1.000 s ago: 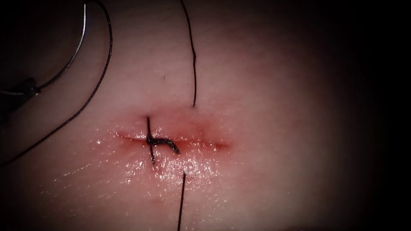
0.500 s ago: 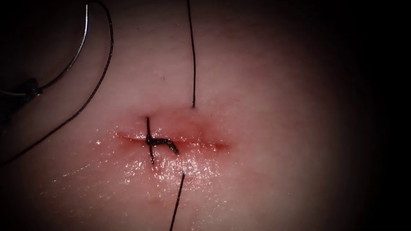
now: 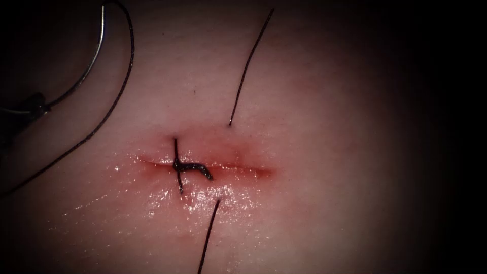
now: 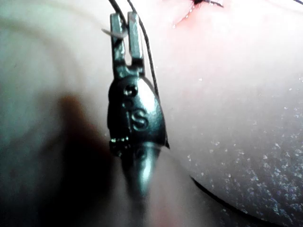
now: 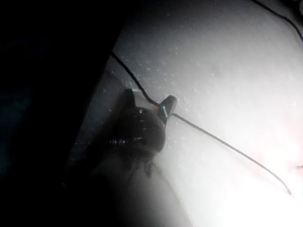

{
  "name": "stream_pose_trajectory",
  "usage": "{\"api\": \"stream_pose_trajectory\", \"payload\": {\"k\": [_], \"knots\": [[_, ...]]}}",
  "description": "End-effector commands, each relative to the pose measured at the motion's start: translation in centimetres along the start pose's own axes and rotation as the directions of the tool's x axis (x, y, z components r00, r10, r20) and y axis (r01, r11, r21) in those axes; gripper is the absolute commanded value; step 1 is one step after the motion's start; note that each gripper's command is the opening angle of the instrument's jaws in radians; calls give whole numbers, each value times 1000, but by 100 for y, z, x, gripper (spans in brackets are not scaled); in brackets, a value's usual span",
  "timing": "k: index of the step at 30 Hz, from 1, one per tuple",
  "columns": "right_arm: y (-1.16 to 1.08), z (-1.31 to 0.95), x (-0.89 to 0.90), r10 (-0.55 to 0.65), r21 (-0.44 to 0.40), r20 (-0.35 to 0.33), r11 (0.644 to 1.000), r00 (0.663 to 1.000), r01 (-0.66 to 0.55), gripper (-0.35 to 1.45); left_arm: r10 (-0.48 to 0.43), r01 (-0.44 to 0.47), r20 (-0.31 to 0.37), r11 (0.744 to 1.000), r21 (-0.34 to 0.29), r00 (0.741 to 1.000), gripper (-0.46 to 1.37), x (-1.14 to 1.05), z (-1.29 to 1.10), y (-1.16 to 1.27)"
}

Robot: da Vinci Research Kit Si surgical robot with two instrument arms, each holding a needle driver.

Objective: Wound Closure
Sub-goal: Use the right hand to pull the thread through the tissue

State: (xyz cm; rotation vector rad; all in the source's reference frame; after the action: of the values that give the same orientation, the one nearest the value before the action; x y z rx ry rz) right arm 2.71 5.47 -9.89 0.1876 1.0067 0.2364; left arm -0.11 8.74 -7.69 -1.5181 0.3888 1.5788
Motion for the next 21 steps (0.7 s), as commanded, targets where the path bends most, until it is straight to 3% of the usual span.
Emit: {"api": "stream_pose_trajectory", "payload": {"k": [1,3,6,8,10,14,21], "knots": [[9,-9,-1,-12,-11,-13,1000,1000,12,143,0,0,-1,1000,-3,1000,-35,0,0,0],[24,-22,-4,-17,-33,-11,999,1000,17,144,0,0,-1,1000,-3,1000,-35,0,0,0],[68,-52,-12,-33,-97,15,995,999,34,143,0,0,-1,1000,-3,1000,-35,0,0,0],[82,-57,-14,-36,-115,17,993,999,38,143,0,0,-1,1000,-3,1000,-35,0,0,0],[114,-64,-20,-44,-164,22,985,999,47,143,0,0,-1,1000,-3,1000,-35,0,0,0],[148,-57,-32,-43,-213,21,976,999,47,143,0,0,-1,1000,-3,1000,-35,0,0,0],[193,-24,-69,-48,-245,45,968,998,57,143,0,0,-1,1000,-3,1000,-35,0,-1,1]]}}
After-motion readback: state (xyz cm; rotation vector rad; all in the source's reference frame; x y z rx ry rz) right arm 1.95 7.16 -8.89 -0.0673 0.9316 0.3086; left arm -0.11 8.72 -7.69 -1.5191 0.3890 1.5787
